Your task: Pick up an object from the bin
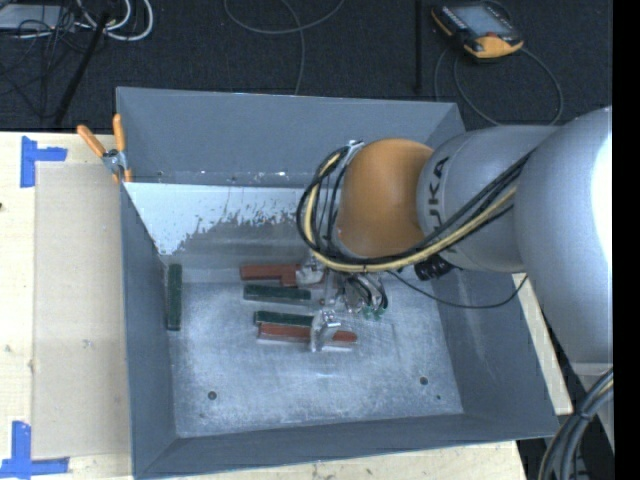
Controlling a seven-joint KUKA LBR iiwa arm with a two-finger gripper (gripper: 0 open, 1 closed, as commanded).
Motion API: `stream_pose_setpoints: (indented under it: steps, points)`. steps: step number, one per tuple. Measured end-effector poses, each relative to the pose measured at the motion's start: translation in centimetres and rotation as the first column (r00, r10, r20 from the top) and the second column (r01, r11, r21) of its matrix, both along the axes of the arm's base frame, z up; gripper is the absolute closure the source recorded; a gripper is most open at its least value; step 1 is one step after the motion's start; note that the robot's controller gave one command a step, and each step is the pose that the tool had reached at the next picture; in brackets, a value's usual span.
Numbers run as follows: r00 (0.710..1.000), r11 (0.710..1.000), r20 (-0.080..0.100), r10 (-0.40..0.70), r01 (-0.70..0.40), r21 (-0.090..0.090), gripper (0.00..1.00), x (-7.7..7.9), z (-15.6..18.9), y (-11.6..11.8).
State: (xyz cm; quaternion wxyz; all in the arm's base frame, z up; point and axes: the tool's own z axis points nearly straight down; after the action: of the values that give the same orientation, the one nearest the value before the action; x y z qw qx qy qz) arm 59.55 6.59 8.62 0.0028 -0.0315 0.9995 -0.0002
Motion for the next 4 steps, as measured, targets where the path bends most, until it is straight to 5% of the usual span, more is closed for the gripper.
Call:
stream_pose_setpoints:
  steps: [3, 4]
  points:
    - [1.0, 1.0, 0.001, -0.011, 0.011, 0.0, 0.0, -0.2, -0.5, 0.9]
    - [0.996, 0.997, 0.014, -0.083, 0.083, 0.002, 1.0, 0.9, -0.5, 1.2]
